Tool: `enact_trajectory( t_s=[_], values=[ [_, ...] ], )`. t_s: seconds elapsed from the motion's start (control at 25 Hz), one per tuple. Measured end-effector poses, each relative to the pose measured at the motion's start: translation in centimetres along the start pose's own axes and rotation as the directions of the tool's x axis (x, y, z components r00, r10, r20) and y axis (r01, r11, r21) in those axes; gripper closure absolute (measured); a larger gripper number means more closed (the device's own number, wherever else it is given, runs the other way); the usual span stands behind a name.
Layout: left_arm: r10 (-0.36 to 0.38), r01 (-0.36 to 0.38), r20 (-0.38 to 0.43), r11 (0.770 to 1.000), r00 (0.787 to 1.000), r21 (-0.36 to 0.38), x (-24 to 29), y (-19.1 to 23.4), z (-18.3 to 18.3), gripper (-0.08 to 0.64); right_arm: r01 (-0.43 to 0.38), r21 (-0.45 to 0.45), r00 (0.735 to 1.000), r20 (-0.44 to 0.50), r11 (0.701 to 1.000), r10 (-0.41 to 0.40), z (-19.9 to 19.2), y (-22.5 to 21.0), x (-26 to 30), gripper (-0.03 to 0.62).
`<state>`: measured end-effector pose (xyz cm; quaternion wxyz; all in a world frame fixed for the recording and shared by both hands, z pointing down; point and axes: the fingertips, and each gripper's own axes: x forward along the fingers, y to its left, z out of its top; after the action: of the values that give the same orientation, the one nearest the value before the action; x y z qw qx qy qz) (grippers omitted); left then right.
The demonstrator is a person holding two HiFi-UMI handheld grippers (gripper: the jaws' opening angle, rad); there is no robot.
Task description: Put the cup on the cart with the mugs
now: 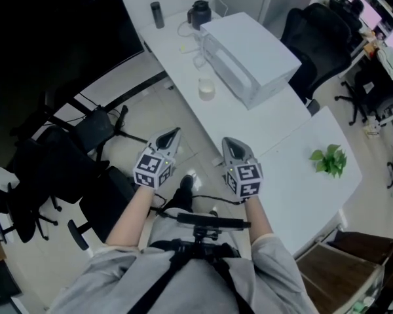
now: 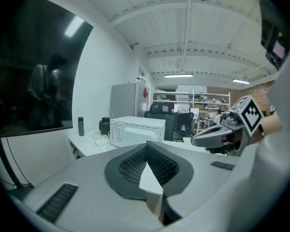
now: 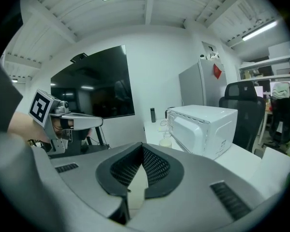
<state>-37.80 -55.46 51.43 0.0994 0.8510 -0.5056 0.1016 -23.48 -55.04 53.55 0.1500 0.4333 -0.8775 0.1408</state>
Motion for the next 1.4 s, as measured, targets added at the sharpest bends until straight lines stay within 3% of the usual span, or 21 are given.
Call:
enact_trajectory(
  t_s=[0.24,0.48,0.6,0.76,0.96,1.2,1.32,1.4],
  values=[
    [-0.077,0.078,-0.033,0.997,0.996,0.028,6.7,6.1,1.1,0.558,0.060,0.015,0.998,-0.025,0.998,-0.060,1.6,-2.2,7.7,0.584],
    [-0.184,0.197,-0.127,0.975,0.975,0.101,12.8,8.3,0.6,0.555,0.117,0.028,0.992,-0.056,0.993,-0.116,1.8,-4.3,12.6,0.584],
    [-0.239,0.272,-0.209,0.951,0.948,0.146,16.1,8.5,-0.7,0.468,0.122,0.025,0.989,-0.092,0.992,-0.119,1.2,-5.3,14.8,0.584],
    [-0.315,0.405,-0.360,0.890,0.878,0.209,20.1,8.1,-3.4,0.338,0.137,0.036,0.982,-0.133,0.990,-0.131,0.2,-6.8,17.8,0.584],
    [-0.334,0.537,-0.517,0.784,0.788,0.311,25.2,8.1,-6.5,0.234,0.190,0.048,0.970,-0.161,0.981,-0.180,-1.2,-9.9,20.9,0.584],
    [-0.322,0.639,-0.649,0.692,0.689,0.335,30.7,8.4,-9.6,0.136,0.253,0.022,0.954,-0.172,0.967,-0.246,-2.3,-13.7,23.6,0.584],
    [-0.325,0.702,-0.711,0.632,0.624,0.328,32.0,8.0,-11.2,0.116,0.287,0.056,0.945,-0.181,0.956,-0.273,-3.0,-15.5,24.5,0.584],
    [-0.322,0.731,-0.745,0.607,0.584,0.310,32.6,8.0,-12.2,0.114,0.296,0.063,0.940,-0.198,0.953,-0.279,-3.6,-16.3,25.1,0.584]
  ],
)
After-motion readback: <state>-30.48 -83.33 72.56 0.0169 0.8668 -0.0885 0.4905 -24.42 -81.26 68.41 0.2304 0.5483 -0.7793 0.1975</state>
